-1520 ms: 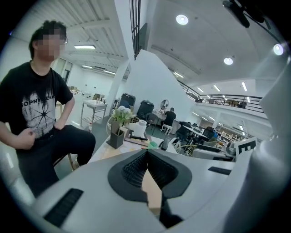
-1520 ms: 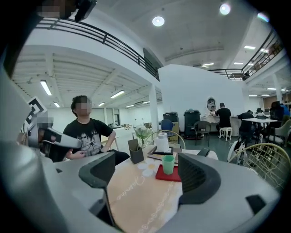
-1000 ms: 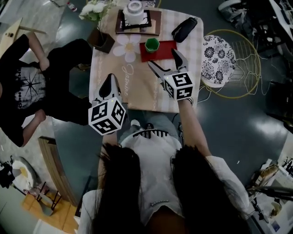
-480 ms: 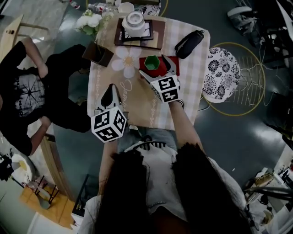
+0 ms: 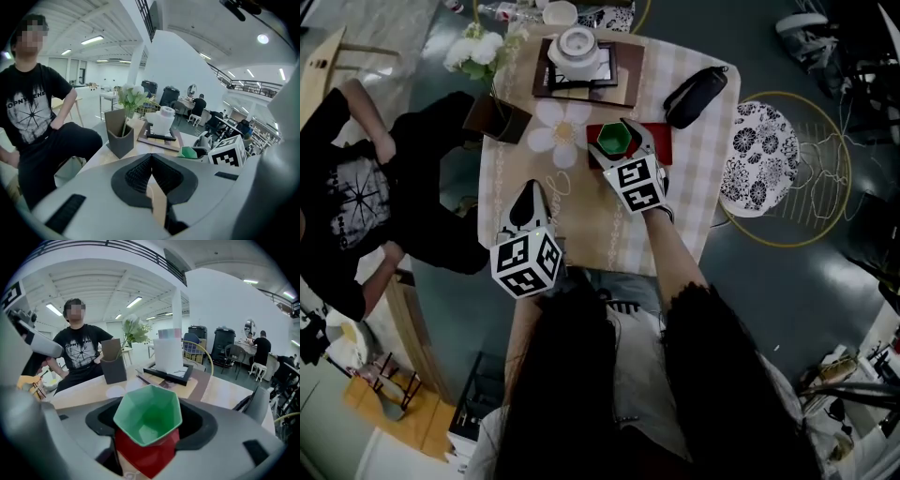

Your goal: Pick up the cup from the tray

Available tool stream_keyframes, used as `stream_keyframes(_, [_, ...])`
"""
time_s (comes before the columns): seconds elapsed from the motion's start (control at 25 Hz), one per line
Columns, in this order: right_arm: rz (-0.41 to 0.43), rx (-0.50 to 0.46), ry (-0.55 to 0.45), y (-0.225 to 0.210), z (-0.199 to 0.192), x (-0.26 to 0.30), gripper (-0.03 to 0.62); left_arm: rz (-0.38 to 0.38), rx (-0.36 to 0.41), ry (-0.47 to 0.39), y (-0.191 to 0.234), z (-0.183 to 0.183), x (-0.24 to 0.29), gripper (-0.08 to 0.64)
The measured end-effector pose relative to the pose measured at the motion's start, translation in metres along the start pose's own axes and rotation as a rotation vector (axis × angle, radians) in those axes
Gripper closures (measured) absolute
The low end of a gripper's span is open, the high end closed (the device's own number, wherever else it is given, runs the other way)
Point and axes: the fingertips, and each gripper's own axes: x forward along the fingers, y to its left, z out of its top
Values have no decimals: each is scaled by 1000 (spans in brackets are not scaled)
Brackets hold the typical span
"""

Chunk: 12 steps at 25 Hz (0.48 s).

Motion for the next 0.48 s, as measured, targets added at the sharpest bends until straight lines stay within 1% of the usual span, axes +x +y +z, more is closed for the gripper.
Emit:
stream_keyframes(0.24, [10,-5,9,3,-1,-1,255,-8,20,13,-3,-6,0,551])
stream_keyframes(0.48, [-17,9,-39,2,12,-23,256,-22,37,11,-6,-7,-3,551])
